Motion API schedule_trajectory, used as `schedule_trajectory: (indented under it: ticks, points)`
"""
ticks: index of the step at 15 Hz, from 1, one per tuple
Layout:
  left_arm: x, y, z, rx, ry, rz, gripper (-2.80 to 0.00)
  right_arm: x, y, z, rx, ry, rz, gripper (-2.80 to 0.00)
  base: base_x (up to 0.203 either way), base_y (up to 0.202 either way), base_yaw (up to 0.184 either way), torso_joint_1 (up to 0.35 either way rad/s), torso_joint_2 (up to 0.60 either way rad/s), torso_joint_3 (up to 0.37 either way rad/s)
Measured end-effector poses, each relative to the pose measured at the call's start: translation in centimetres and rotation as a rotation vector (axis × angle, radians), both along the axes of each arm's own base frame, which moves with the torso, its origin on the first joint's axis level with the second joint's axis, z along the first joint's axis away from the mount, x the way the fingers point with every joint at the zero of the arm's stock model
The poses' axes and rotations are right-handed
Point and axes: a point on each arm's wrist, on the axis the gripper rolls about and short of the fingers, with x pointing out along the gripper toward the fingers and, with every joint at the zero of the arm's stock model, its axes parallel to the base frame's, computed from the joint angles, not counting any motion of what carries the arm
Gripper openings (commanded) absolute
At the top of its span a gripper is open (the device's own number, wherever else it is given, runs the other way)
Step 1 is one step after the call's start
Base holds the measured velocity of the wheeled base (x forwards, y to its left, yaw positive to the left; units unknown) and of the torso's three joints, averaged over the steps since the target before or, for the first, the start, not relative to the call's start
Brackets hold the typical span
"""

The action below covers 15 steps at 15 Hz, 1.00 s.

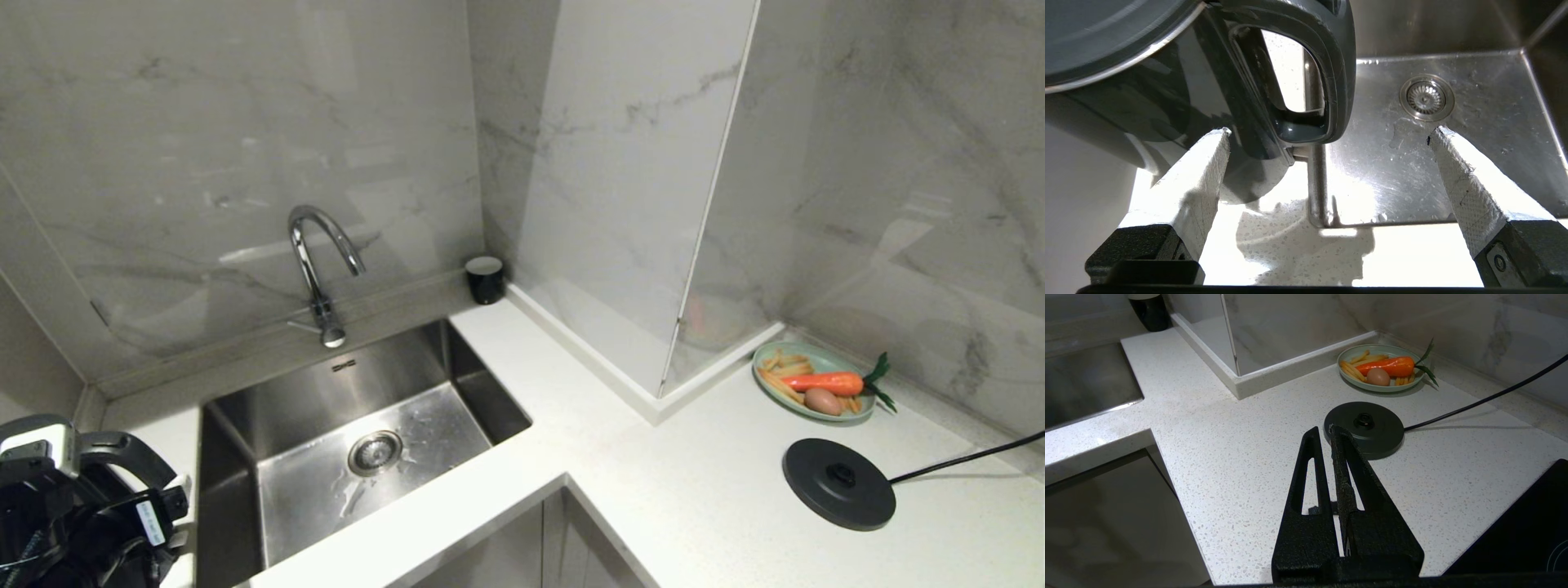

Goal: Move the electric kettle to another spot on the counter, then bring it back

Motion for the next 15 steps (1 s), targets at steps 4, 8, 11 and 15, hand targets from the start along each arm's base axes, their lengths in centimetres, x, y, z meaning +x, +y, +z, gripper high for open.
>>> schedule_trajectory:
  ticks: [4,8,11,15]
  points:
    - [-0.63,-0.22,0.63,0.003,-0.022,-0.011,0.00,0.00,0.00,0.00,0.000,0.000,0.000,-2.80,0.001,-0.004,0.017,0.001,0.00,0.001]
    - [-0.75,-0.26,0.83,0.006,-0.034,-0.014,0.00,0.00,0.00,0.00,0.000,0.000,0.000,-2.80,0.001,-0.009,0.159,0.001,0.01,0.002]
    - [-0.73,-0.41,0.99,-0.001,-0.048,-0.043,0.00,0.00,0.00,0.01,0.000,-0.001,-0.001,-2.80,-0.002,-0.010,0.164,-0.002,0.01,0.005]
    - [-0.82,-0.54,1.01,-0.002,-0.047,-0.043,0.00,0.00,0.00,0.01,0.000,-0.001,0.000,-2.80,-0.020,-0.026,0.125,0.001,0.01,0.006]
